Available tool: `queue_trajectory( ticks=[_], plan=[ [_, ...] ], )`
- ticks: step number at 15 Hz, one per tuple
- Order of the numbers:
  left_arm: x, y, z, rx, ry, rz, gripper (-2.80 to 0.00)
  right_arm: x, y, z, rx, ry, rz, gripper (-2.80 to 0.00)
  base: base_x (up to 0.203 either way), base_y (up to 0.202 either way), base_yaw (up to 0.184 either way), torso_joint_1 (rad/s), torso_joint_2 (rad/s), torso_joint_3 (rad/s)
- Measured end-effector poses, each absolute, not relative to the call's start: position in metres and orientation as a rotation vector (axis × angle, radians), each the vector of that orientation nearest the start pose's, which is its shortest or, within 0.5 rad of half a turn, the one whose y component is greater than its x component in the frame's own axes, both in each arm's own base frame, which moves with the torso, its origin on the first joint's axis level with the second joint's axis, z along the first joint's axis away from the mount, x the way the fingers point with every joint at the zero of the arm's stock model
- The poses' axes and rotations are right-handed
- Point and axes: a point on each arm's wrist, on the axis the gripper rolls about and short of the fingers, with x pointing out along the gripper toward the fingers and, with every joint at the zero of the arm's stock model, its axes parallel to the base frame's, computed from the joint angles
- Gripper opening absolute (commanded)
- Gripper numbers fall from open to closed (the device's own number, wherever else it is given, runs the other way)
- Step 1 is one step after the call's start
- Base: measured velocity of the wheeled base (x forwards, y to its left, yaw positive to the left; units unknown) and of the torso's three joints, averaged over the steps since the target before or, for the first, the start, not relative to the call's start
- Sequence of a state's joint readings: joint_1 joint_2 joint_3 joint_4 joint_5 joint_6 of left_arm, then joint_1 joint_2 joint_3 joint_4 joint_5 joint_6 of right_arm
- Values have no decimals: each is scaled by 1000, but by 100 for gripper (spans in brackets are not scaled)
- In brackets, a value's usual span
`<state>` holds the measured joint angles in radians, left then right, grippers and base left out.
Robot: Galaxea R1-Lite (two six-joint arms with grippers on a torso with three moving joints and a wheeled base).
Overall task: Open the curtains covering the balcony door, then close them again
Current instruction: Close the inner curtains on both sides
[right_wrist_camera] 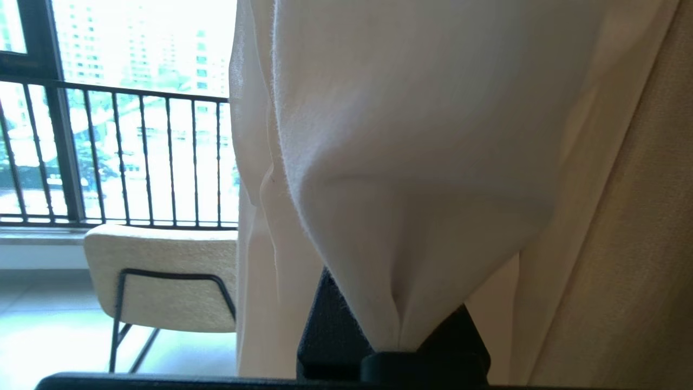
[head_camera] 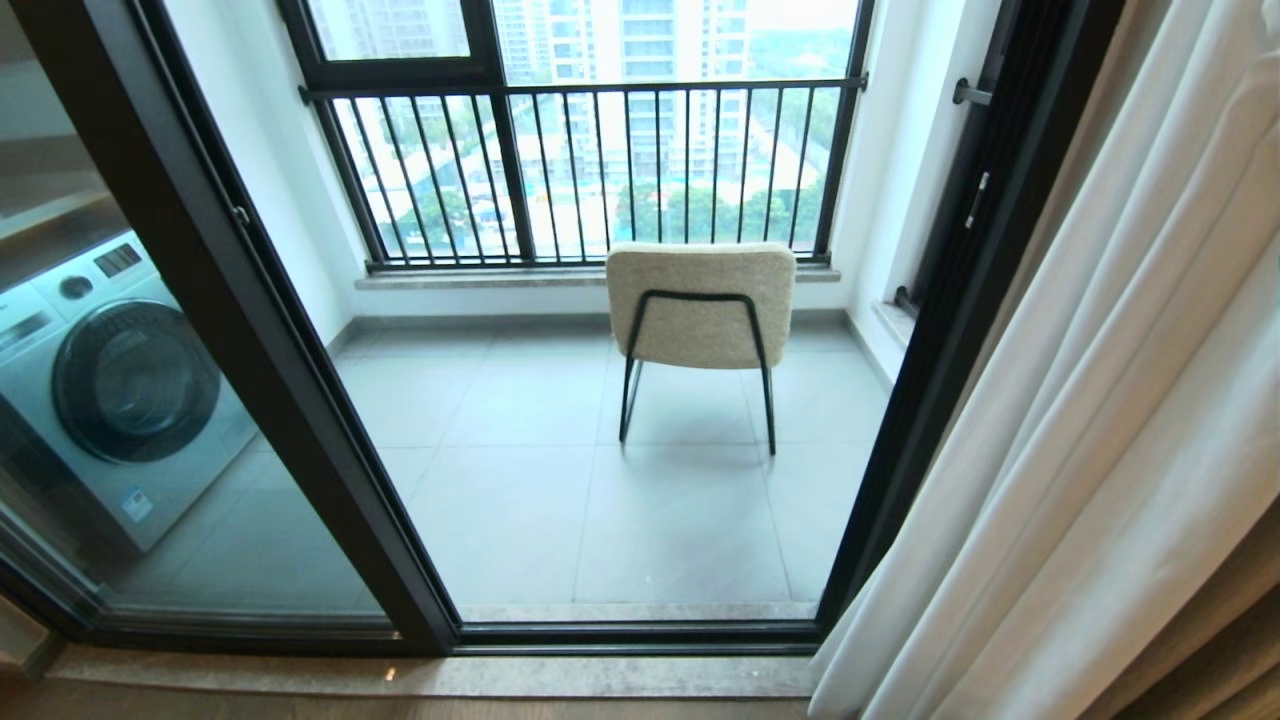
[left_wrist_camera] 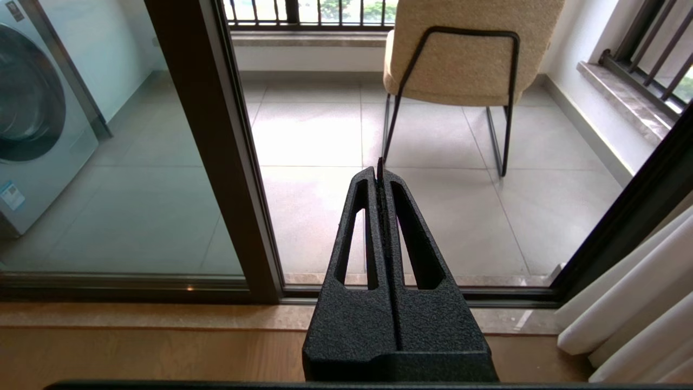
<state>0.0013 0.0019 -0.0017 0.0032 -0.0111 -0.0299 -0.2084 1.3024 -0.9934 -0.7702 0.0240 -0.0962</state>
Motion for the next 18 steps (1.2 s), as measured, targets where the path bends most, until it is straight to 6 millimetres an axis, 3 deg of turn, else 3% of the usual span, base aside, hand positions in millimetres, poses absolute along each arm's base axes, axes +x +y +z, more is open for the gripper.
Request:
queue_trajectory(
  ticks=[10, 18],
  plan=[
    [-23, 0, 76, -30, 4, -9, -280, 177, 0, 361, -133, -512, -15, -280, 0, 0, 0, 0, 0, 0],
    [-23, 0, 76, -30, 3, -9, -280, 182, 10, 366, -117, -542, 52, -280, 0, 0, 0, 0, 0, 0]
  ],
)
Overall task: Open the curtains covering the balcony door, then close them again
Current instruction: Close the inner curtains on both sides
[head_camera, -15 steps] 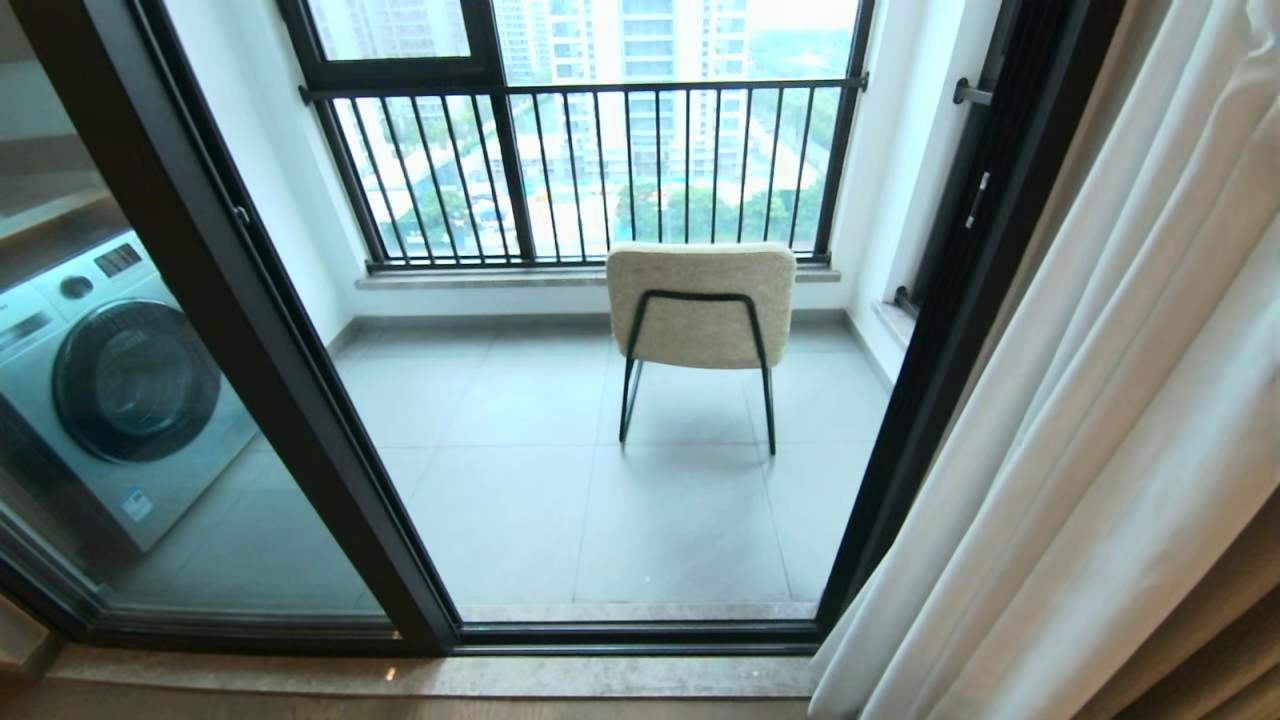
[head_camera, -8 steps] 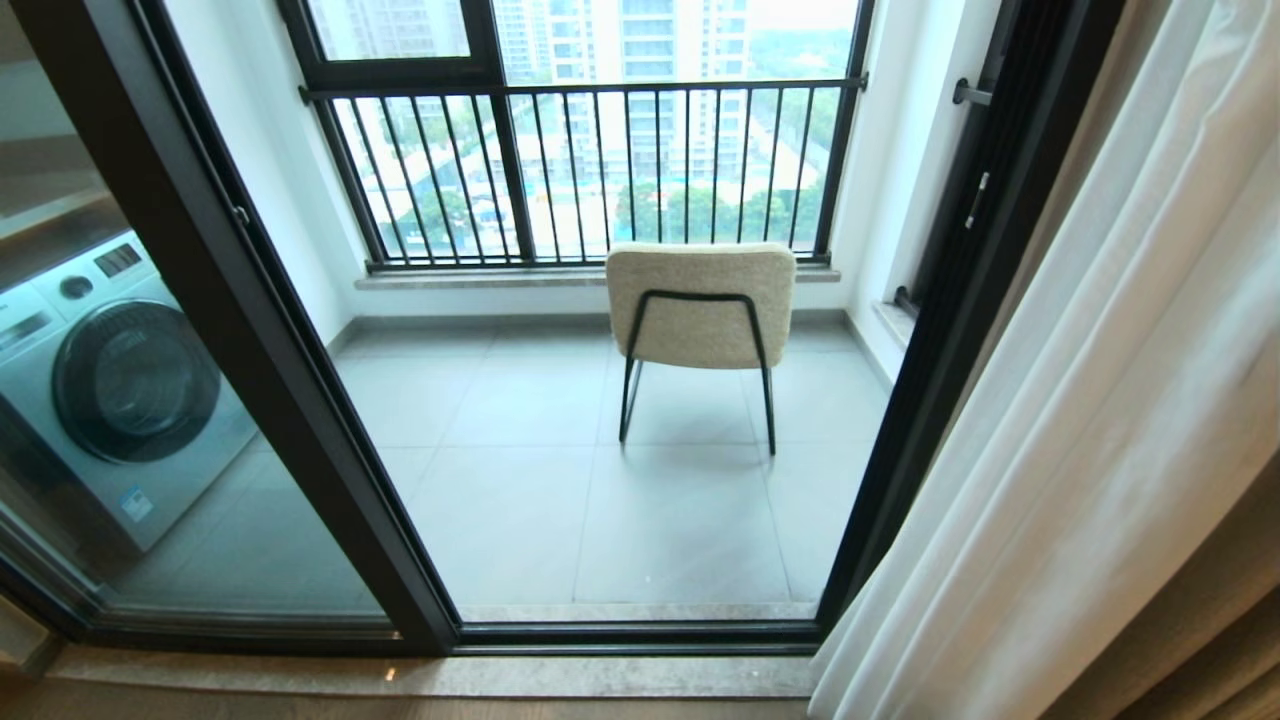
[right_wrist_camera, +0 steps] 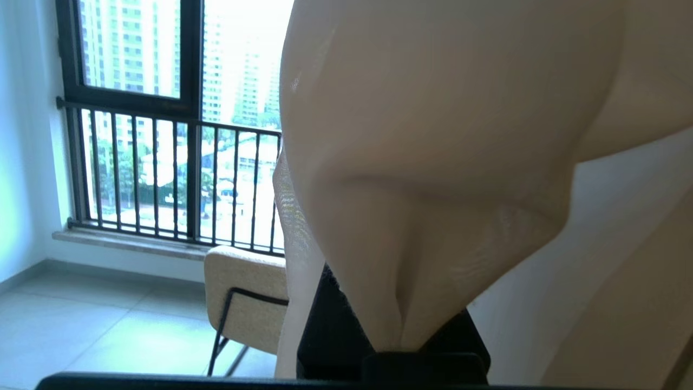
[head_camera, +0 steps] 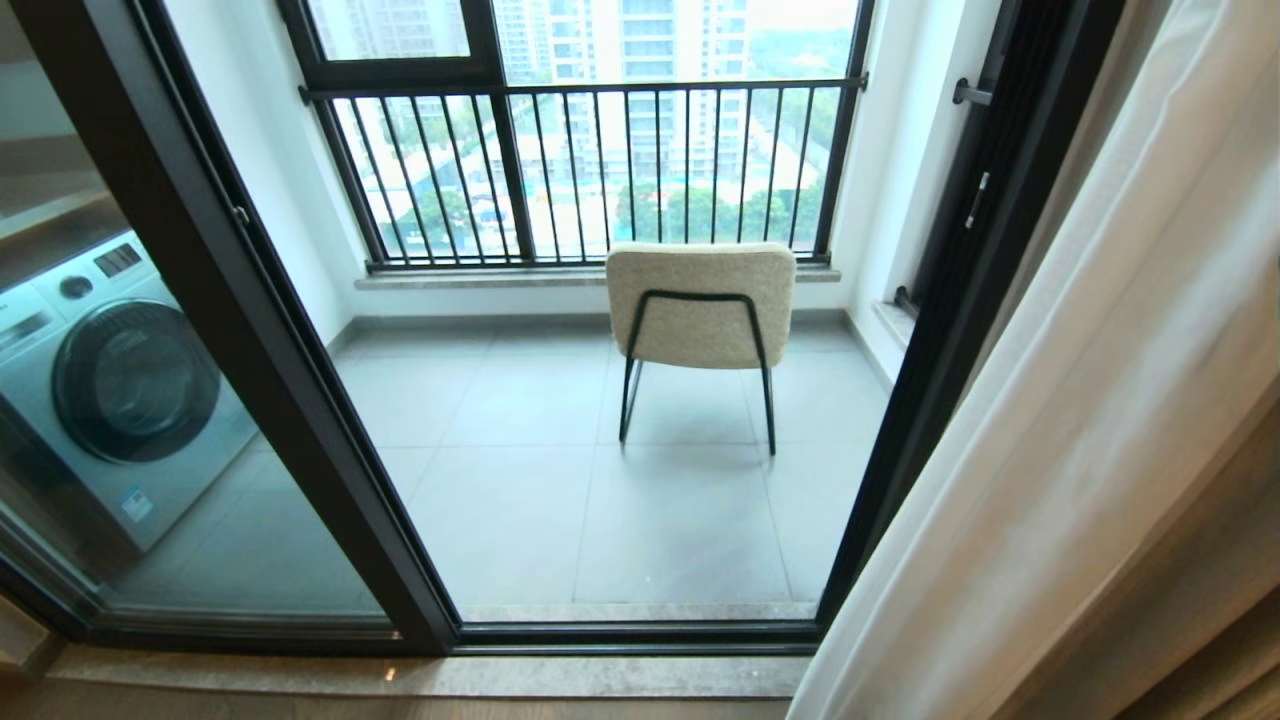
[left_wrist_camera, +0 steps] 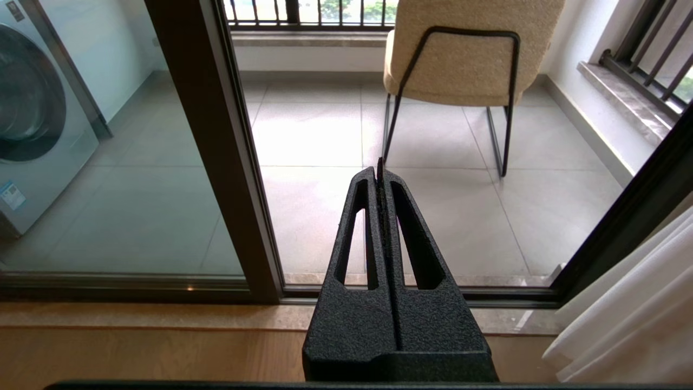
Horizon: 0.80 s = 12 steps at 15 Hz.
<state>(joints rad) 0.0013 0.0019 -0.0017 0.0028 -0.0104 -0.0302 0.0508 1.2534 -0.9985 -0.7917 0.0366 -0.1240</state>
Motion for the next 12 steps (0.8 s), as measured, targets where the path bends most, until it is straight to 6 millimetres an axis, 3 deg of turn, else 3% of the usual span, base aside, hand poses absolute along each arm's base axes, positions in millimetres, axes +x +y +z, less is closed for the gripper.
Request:
queue_trajectory(
  ticks=[12],
  plan=[
    [-23, 0, 76, -30, 4, -9, -280, 190, 16, 360, -68, -536, 91, -280, 0, 0, 0, 0, 0, 0]
  ],
)
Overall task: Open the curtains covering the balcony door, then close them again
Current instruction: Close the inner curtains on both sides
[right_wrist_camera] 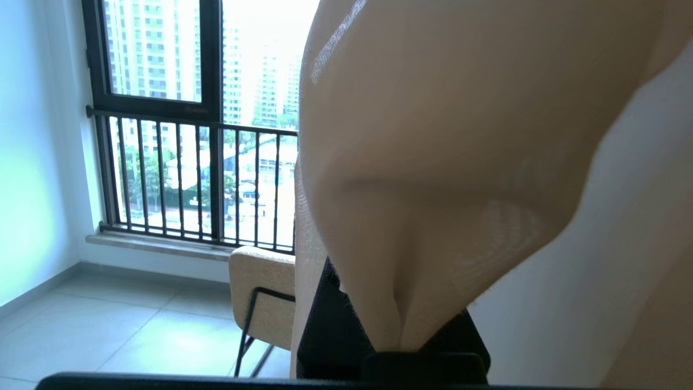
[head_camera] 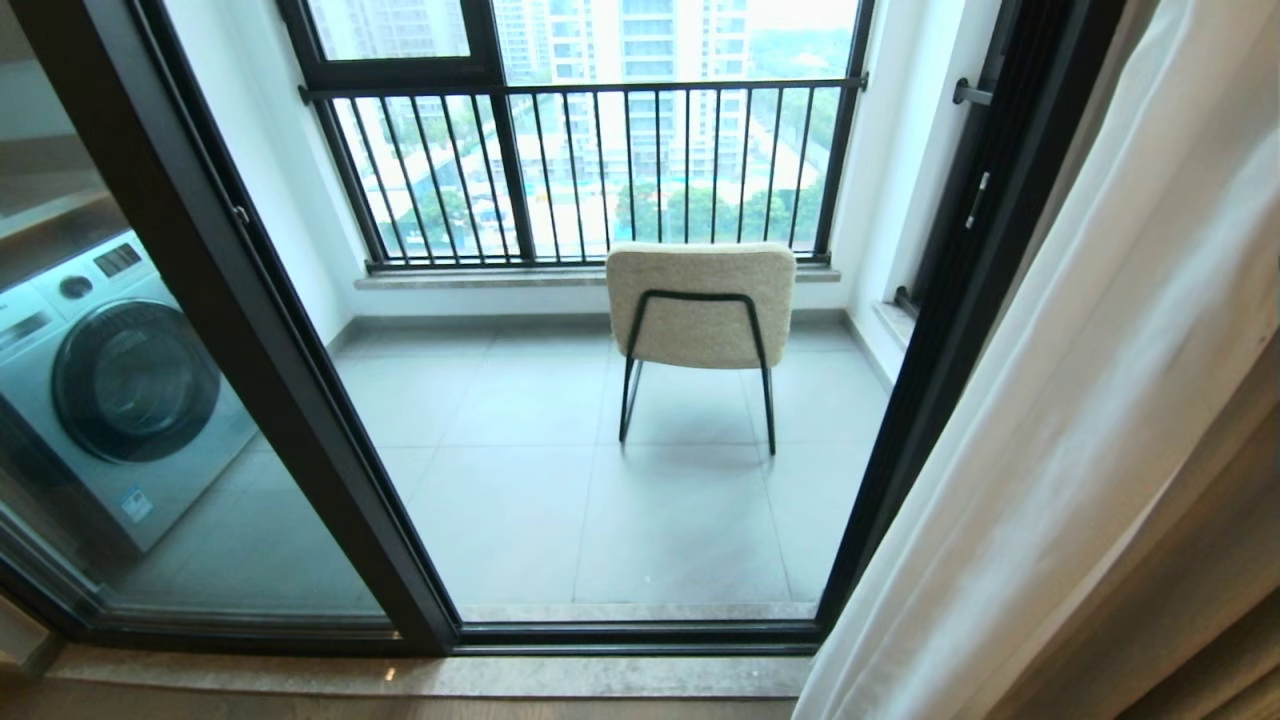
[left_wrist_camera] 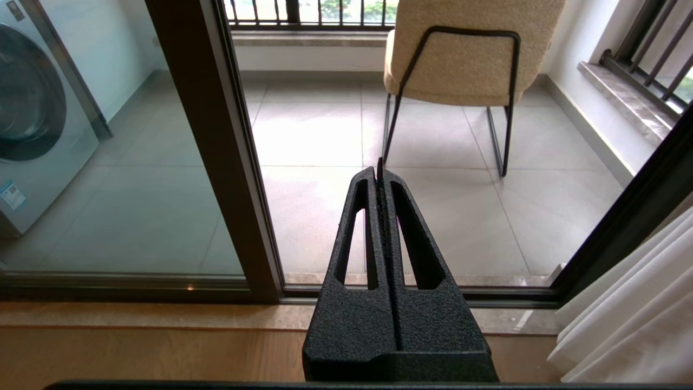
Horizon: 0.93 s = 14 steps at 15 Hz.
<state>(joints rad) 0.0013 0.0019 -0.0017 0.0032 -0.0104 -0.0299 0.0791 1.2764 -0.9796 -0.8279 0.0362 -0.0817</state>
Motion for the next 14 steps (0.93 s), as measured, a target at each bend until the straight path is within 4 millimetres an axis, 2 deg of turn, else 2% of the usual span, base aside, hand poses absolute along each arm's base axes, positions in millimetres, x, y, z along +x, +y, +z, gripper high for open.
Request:
queue_trajectory(
  ticks=[6, 14],
  plan=[
    [-23, 0, 76, -31, 3, -10, -280, 197, 17, 350, -66, -531, 93, -280, 0, 0, 0, 0, 0, 0],
    [-23, 0, 76, -31, 3, -9, -280, 202, 17, 346, -66, -514, 93, -280, 0, 0, 0, 0, 0, 0]
  ],
)
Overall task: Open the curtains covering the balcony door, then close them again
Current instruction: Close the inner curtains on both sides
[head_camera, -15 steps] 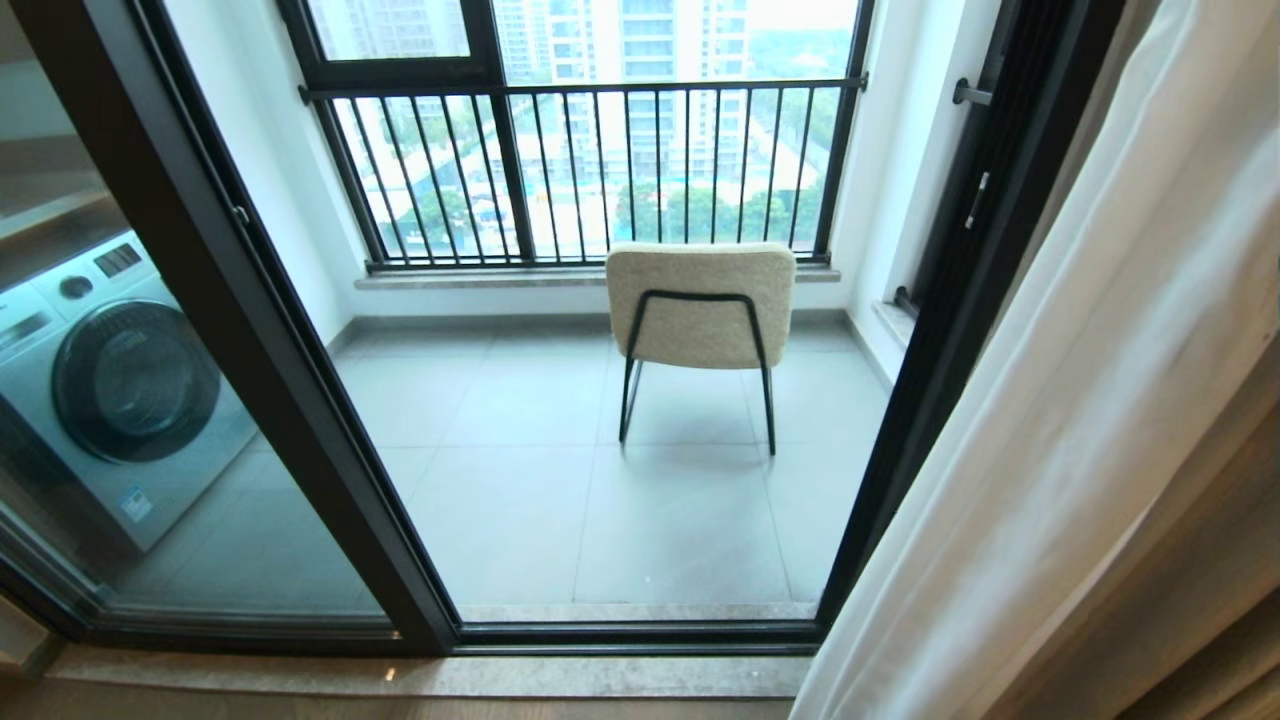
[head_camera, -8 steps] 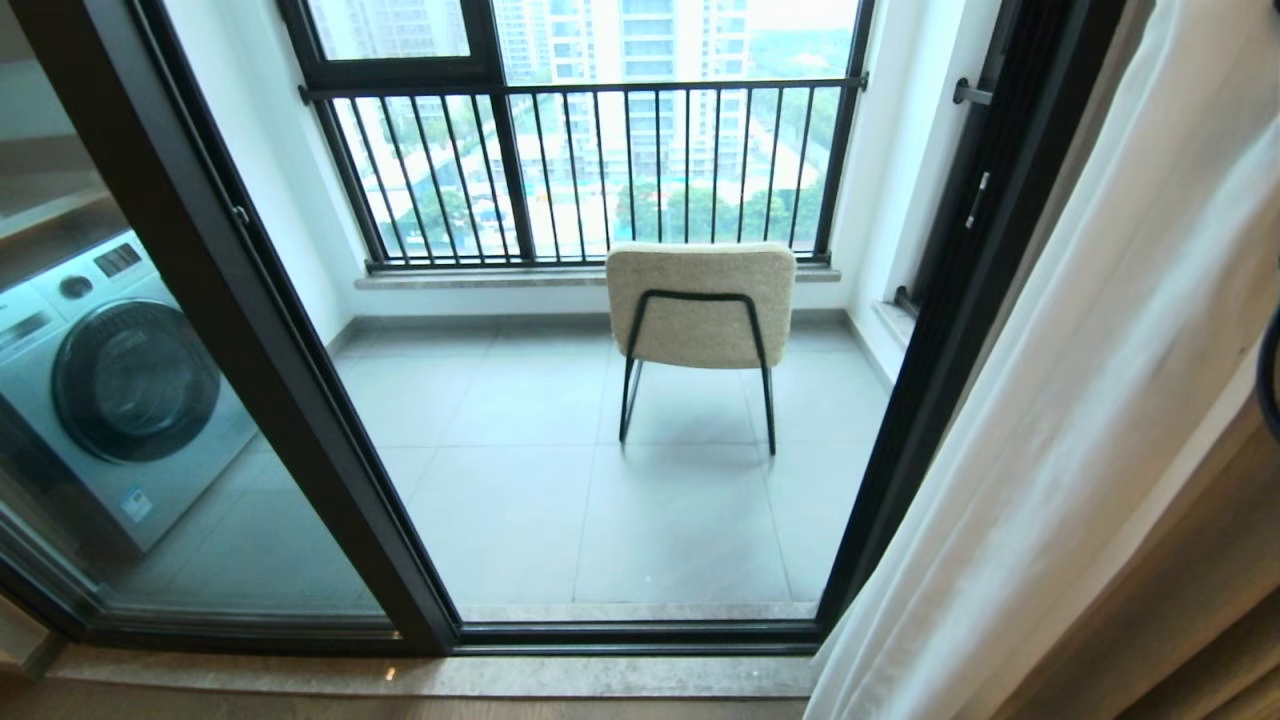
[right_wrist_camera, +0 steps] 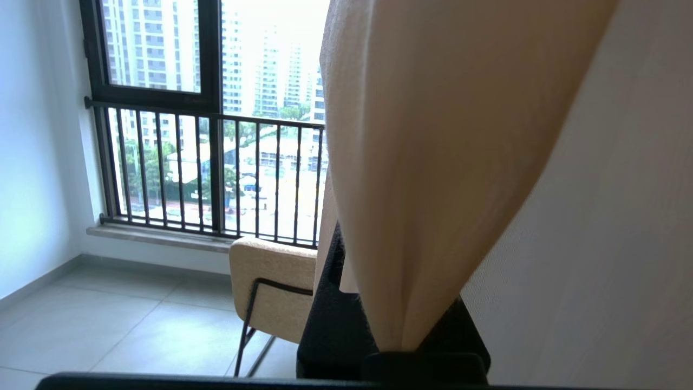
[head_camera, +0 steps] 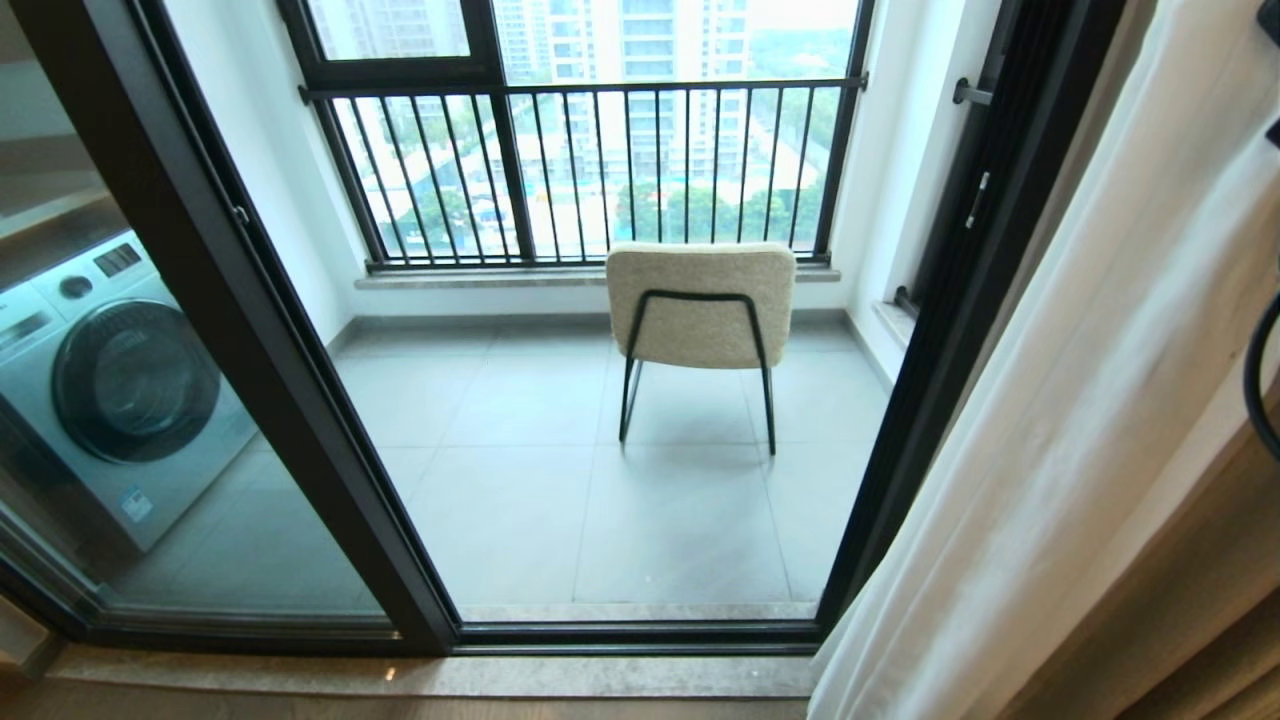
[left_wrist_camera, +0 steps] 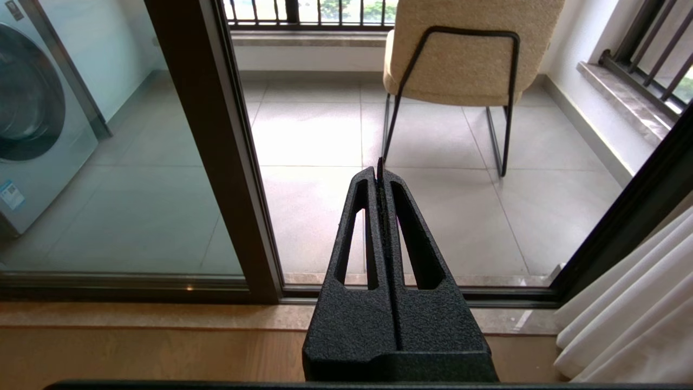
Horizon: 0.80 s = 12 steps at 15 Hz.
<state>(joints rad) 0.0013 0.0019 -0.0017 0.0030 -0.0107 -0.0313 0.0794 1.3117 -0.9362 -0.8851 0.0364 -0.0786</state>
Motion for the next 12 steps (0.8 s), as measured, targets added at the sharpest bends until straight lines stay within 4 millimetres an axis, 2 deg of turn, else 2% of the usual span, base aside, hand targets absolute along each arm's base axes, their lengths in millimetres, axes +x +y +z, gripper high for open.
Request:
queue_trajectory(
  ticks=[12],
  plan=[
    [-23, 0, 76, -32, 4, -10, -280, 203, 17, 345, -67, -510, 93, -280, 0, 0, 0, 0, 0, 0]
  ],
)
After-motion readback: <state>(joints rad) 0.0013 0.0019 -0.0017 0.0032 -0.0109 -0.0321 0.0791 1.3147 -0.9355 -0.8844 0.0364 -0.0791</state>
